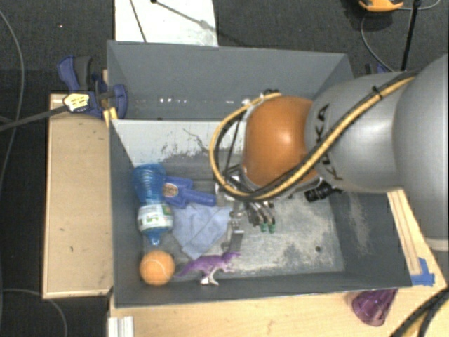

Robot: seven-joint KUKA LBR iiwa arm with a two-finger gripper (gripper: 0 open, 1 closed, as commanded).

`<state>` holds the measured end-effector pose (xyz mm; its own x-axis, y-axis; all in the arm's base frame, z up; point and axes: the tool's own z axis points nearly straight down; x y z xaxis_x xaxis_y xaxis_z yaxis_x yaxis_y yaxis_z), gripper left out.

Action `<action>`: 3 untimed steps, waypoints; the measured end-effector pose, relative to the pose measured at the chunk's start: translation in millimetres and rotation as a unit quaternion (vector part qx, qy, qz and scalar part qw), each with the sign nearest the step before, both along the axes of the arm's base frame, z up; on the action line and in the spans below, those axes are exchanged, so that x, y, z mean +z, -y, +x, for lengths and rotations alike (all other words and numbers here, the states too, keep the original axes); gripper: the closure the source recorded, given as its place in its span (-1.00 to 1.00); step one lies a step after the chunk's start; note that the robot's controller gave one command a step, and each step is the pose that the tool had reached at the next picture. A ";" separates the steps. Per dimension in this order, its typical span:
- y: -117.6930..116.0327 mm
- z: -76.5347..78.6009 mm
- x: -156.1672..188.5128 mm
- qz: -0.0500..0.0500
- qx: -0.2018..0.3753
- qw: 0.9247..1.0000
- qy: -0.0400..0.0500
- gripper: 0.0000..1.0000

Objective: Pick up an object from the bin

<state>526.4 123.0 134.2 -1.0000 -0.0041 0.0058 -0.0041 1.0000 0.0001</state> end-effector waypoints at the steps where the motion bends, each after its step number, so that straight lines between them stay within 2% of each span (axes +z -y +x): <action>1: 0.6 1.7 4.5 0.001 -0.002 1.000 0.004 -1.00; 2: 1.2 1.0 2.9 0.001 -0.002 1.000 0.005 -1.00; 3: -7.3 -19.9 -29.9 -0.001 -0.007 1.000 0.000 -1.00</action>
Offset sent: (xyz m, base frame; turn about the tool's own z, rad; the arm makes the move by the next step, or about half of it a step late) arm -0.0354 -0.0240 -0.0641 -0.0272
